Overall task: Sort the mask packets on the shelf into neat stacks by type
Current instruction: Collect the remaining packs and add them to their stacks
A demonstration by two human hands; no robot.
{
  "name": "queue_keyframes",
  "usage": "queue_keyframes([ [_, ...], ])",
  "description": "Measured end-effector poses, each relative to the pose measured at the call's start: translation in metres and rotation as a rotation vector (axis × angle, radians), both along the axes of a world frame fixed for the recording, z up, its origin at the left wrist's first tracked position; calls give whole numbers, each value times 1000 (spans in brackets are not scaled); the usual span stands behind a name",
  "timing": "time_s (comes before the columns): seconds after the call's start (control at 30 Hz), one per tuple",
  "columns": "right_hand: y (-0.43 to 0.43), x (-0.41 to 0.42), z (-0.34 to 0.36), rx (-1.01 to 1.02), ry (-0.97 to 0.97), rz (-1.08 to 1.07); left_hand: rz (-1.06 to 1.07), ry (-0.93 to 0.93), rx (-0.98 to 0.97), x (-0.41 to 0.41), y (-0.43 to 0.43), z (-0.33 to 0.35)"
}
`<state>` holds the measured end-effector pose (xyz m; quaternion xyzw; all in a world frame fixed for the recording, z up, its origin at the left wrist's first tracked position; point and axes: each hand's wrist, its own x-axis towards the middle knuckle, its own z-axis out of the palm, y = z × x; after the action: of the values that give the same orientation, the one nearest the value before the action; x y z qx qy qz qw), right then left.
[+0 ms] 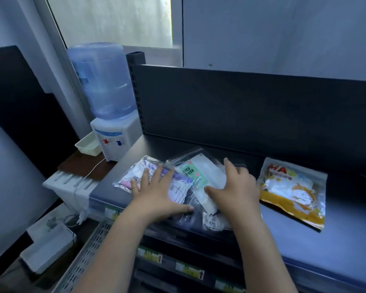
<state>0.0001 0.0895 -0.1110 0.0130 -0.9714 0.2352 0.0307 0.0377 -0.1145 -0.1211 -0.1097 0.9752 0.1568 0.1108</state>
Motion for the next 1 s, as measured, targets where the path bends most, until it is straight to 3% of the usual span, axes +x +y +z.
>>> queue_keyframes([
  [0.33,14,13,-4,-382,268,-136,10,287,77,-22,19,8],
  [0.5,26,21,7,-805,182,-137,362,869,779,-17,26,45],
  [0.6,30,29,10,-920,201,-102,535,1073,1167,-25,13,71],
  [0.67,31,32,12,-993,225,-80,614,1045,1467,-31,0,82],
  [0.77,32,34,14,-1081,236,-98,550,804,1782,-34,-13,88],
  [0.9,34,34,13,-1193,230,-153,521,508,1838,-31,-18,82],
  [1.0,37,33,12,-1217,224,-182,583,438,1773,-27,-18,70],
])
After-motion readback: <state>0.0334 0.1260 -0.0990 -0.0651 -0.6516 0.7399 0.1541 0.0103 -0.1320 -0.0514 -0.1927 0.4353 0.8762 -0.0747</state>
